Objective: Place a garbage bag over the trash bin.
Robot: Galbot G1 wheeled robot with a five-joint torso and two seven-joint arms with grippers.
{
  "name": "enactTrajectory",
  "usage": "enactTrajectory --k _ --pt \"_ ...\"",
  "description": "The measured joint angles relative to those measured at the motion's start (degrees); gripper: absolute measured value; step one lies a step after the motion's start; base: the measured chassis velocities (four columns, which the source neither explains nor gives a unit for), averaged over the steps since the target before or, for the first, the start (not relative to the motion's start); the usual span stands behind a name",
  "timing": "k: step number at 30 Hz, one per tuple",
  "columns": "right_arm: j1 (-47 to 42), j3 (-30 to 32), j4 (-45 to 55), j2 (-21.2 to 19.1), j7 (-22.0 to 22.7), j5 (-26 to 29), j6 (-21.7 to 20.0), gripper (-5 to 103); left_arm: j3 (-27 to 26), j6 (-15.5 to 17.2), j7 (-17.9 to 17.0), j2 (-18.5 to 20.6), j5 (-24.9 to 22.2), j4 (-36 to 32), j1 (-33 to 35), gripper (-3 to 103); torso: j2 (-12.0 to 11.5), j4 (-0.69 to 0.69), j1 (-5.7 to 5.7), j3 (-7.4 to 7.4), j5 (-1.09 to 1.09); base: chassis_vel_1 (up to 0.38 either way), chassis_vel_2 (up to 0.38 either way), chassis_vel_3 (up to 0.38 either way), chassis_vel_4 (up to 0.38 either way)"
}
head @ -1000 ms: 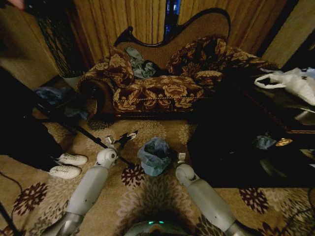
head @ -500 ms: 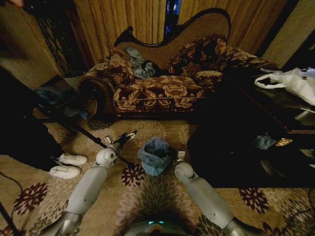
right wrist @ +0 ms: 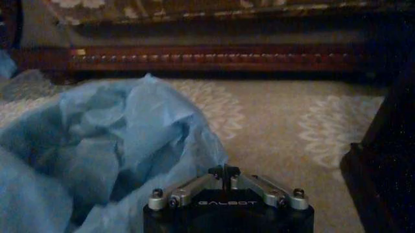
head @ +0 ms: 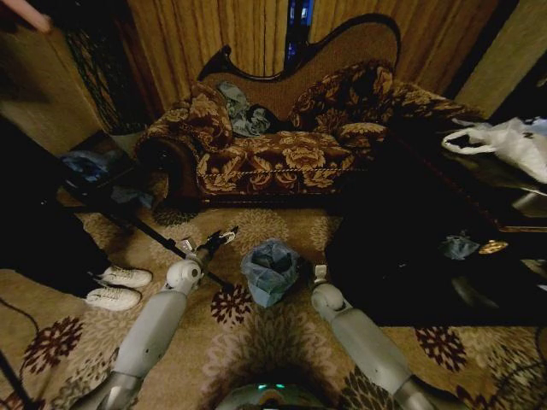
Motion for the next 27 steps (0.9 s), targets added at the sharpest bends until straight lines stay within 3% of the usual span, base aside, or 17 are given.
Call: enactTrajectory --k 12,27 --pt "-0.6 0.1 -4.03 2.02 -3.95 -0.69 3.91 0 -0.7 -0.3 -0.03 0.27 -0.04 -1.72 1.63 100 0.0 0.0 0.0 0.0 0.0 0.0 0.0 0.0 0.0" --pt "-1.78 -1.34 -4.98 2.4 -3.38 -2.4 6.18 0 -1.33 0.85 -1.6 0.43 -1.06 -5.35 2.81 100 0.0 0.0 0.0 0.0 0.02 0.0 0.0 0.0 0.0"
